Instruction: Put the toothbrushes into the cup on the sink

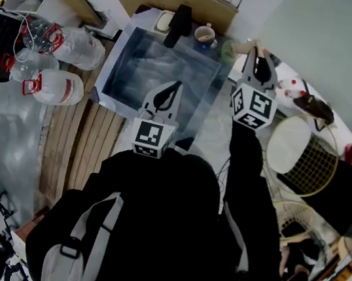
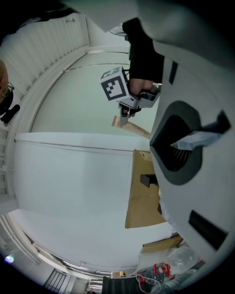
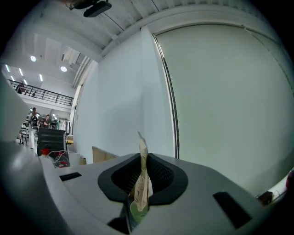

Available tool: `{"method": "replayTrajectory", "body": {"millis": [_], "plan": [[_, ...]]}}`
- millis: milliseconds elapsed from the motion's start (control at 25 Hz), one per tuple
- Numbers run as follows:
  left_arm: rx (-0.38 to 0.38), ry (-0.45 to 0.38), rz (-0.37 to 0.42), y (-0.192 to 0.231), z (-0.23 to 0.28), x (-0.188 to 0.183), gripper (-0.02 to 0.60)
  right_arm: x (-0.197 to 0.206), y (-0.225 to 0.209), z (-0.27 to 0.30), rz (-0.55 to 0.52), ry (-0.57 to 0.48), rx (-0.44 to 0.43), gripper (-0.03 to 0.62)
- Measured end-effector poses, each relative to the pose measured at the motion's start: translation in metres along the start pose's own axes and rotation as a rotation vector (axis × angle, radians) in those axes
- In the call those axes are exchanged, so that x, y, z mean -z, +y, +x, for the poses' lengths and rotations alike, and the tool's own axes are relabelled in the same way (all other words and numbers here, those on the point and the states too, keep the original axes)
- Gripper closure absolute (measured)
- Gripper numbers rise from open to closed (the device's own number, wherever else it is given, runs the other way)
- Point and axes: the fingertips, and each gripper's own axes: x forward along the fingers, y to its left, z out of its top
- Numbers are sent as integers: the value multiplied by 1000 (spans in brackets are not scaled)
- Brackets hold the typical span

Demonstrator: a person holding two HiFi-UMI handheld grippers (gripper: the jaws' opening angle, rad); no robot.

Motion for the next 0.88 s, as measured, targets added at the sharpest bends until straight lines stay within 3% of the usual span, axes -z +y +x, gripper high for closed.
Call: {"method": "replayTrajectory", "body": {"millis": [520,800,880], "plan": [[57,-9,3,-33,1,-1,580,102,0,37,-10,199,-24,556],[51,14,13,-29,-5,5,580,116,9,33,21,247,-46,554],[49,14,12,-28,-6,5,580,110,13,32,28,233,-72,505]]}}
